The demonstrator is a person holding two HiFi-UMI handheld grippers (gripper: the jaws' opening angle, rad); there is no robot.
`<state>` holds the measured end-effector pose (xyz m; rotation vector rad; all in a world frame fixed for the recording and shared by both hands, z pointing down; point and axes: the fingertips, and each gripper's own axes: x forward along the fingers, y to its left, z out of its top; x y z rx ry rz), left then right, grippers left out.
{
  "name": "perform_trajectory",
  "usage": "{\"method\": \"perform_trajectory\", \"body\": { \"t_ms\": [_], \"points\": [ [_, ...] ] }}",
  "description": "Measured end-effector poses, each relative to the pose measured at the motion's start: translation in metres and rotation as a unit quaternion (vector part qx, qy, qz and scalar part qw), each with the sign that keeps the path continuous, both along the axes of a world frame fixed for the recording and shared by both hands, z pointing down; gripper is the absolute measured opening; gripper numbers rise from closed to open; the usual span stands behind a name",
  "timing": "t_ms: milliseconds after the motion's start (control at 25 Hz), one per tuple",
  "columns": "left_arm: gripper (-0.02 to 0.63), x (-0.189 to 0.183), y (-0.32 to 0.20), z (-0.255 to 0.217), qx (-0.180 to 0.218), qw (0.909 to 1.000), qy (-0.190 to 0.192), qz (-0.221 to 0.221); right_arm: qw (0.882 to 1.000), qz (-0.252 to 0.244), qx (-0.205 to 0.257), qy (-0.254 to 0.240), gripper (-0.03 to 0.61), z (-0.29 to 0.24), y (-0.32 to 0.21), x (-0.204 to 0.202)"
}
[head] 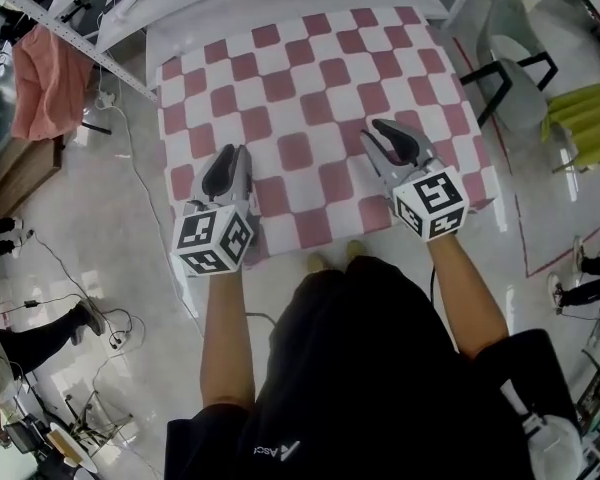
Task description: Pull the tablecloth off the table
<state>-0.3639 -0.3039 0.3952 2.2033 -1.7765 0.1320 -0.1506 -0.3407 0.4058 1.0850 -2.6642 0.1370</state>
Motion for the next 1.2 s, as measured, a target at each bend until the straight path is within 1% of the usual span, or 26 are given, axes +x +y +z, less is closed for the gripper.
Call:
{"method": "perform_trajectory", "body": {
  "t_ms": [40, 120, 280, 440, 560, 640, 880, 1040, 1200],
  "points": [
    [0.1, -0.001, -0.004, 0.008, -0.014, 0.9999, 0.0, -0.003, 1.0, 0.004, -0.008, 0.005, 0.111, 0.007, -0.005, 0.003],
    [0.126, -0.002, -0.01, 0.025, -0.041, 0.9991, -0.006, -0.008, 1.0, 0.014, -0.024, 0.015, 0.136, 0.022, -0.015, 0.01],
    [0.152, -0.011, -0.023, 0.057, -0.089, 0.9955, -0.021, -0.023, 0.997, 0.037, -0.055, 0.034, 0.176, 0.05, -0.039, 0.022],
    [0.184, -0.023, -0.038, 0.088, -0.136, 0.9894, -0.036, -0.036, 0.992, 0.066, -0.087, 0.065, 0.222, 0.079, -0.064, 0.04],
    [0.218, -0.035, -0.048, 0.11, -0.172, 0.9826, -0.047, -0.052, 0.985, 0.086, -0.119, 0.087, 0.246, 0.104, -0.084, 0.054],
    [0.229, -0.043, -0.054, 0.122, -0.196, 0.9772, -0.051, -0.063, 0.98, 0.097, -0.143, 0.099, 0.259, 0.119, -0.096, 0.062],
    [0.242, -0.062, -0.064, 0.155, -0.262, 0.9592, -0.058, -0.089, 0.963, 0.126, -0.199, 0.129, 0.299, 0.156, -0.122, 0.082],
    [0.242, -0.066, -0.065, 0.171, -0.296, 0.9484, -0.068, -0.091, 0.953, 0.134, -0.228, 0.148, 0.318, 0.171, -0.127, 0.088],
    [0.245, -0.065, -0.067, 0.179, -0.316, 0.9414, -0.077, -0.09, 0.948, 0.135, -0.246, 0.149, 0.319, 0.177, -0.128, 0.089]
  ]
}}
